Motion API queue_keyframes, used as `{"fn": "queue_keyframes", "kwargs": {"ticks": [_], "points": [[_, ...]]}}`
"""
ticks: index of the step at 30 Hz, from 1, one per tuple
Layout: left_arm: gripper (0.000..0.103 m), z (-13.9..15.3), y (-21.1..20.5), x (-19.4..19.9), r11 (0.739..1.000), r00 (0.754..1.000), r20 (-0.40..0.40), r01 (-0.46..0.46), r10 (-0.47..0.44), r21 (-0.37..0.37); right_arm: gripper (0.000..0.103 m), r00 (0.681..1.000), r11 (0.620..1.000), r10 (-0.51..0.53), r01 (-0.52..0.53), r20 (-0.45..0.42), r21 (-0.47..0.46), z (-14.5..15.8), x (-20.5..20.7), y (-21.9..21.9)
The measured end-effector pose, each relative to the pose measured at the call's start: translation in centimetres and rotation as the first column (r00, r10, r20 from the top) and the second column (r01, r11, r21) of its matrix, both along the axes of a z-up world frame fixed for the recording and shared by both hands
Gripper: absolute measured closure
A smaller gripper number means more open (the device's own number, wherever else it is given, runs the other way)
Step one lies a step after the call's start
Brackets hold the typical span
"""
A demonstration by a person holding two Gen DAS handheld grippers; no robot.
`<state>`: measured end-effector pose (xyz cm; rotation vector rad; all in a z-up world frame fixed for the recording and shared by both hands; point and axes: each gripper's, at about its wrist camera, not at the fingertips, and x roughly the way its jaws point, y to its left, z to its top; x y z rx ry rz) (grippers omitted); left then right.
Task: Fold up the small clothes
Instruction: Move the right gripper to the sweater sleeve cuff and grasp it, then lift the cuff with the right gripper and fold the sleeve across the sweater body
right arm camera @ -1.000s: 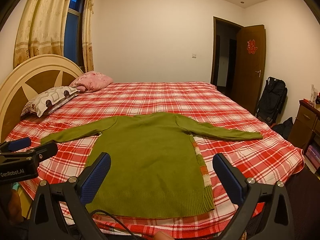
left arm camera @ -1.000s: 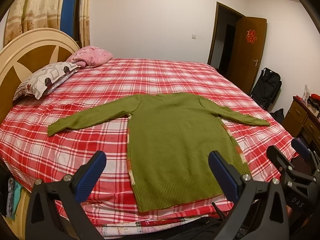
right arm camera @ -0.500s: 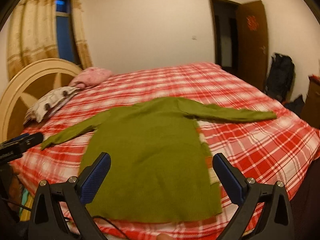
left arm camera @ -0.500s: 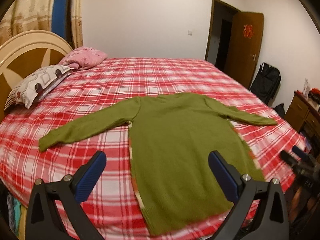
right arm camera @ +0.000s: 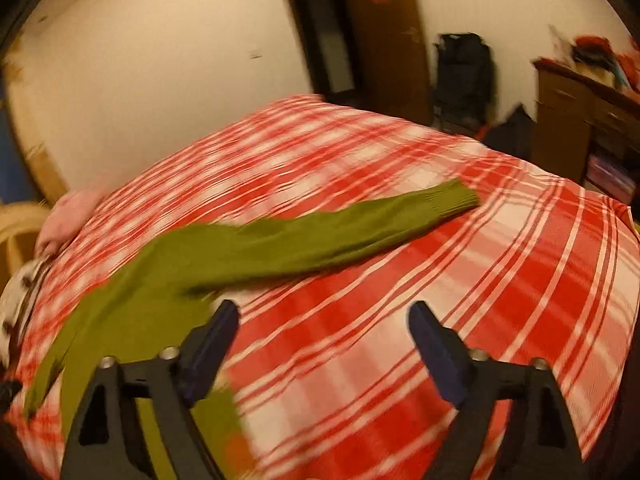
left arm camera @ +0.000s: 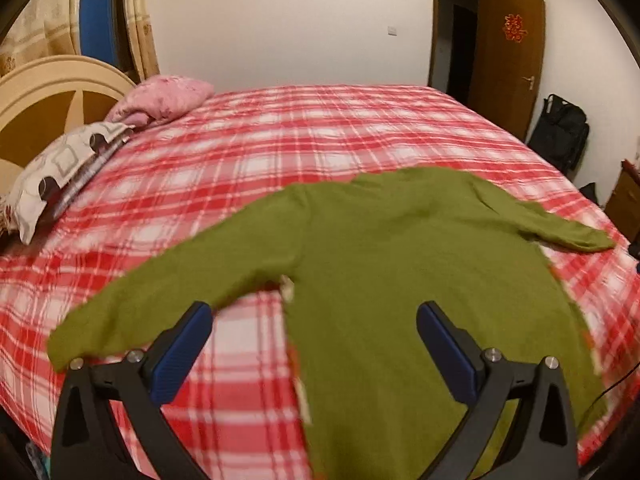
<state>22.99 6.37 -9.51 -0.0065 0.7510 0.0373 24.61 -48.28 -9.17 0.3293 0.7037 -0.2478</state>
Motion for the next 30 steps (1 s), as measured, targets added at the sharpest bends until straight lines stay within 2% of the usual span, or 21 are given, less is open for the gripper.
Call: {"fn": "queue_keyframes", "kwargs": {"ticks": [3, 5, 10, 14, 18, 19, 20, 21, 23, 26, 30], "points": [[0.000, -1.0, 1.4, 2.7, 0.999, 0.999, 0.008, -0.032, 0.032, 0.017, 0.031, 0.997, 0.995, -0.072, 0.074, -0.034, 0.071, -1.1, 2.9, -4.4], [0.000, -1.9, 2.1, 4.1, 0.999, 0.999, 0.004, -0.053, 0.053, 0.008, 0.040, 0.992, 0.986, -0.117, 0.123, -0.057, 0.114, -1.9, 4.4, -6.7], [0.000, -4.4, 2.4, 6.3, 0.996, 0.996, -0.032, -0.087, 0.087, 0.004, 0.041, 0.974, 0.962, -0.196, 0.213, -0.113, 0.171, -4.1, 8.0, -10.8], [0.000, -6.0, 2.4, 7.5, 0.995, 0.993, -0.056, -0.101, 0.102, 0.020, 0.054, 0.955, 0.936, -0.249, 0.279, -0.160, 0.212, -5.8, 9.5, -13.0], [0.000, -7.2, 3.0, 8.3, 0.992, 0.989, -0.074, -0.124, 0.125, 0.021, 0.060, 0.951, 0.936, -0.263, 0.292, -0.162, 0.194, -6.5, 11.0, -13.9], [0.000, -7.6, 3.3, 8.5, 0.991, 0.988, -0.083, -0.131, 0.133, 0.021, 0.070, 0.950, 0.936, -0.266, 0.295, -0.164, 0.192, -6.6, 11.2, -14.1], [0.000, -7.8, 3.4, 8.6, 0.991, 0.987, -0.087, -0.134, 0.135, 0.020, 0.086, 0.947, 0.935, -0.274, 0.303, -0.166, 0.185, -6.7, 11.5, -14.4], [0.000, -8.1, 3.5, 8.6, 0.991, 0.986, -0.092, -0.136, 0.137, 0.017, 0.093, 0.943, 0.933, -0.283, 0.313, -0.173, 0.178, -6.7, 11.7, -14.6], [0.000, -8.5, 3.8, 8.6, 0.990, 0.985, -0.099, -0.139, 0.139, 0.008, 0.097, 0.946, 0.934, -0.278, 0.306, -0.165, 0.183, -6.5, 12.0, -14.7], [0.000, -8.6, 4.3, 8.2, 0.990, 0.987, -0.091, -0.136, 0.133, -0.030, 0.098, 0.957, 0.953, -0.252, 0.271, -0.144, 0.133, -5.4, 12.7, -13.7], [0.000, -8.5, 4.9, 7.9, 0.987, 0.987, -0.079, -0.147, 0.142, -0.068, 0.098, 0.979, 0.979, -0.182, 0.189, -0.087, 0.074, -2.5, 13.9, -10.4]]}}
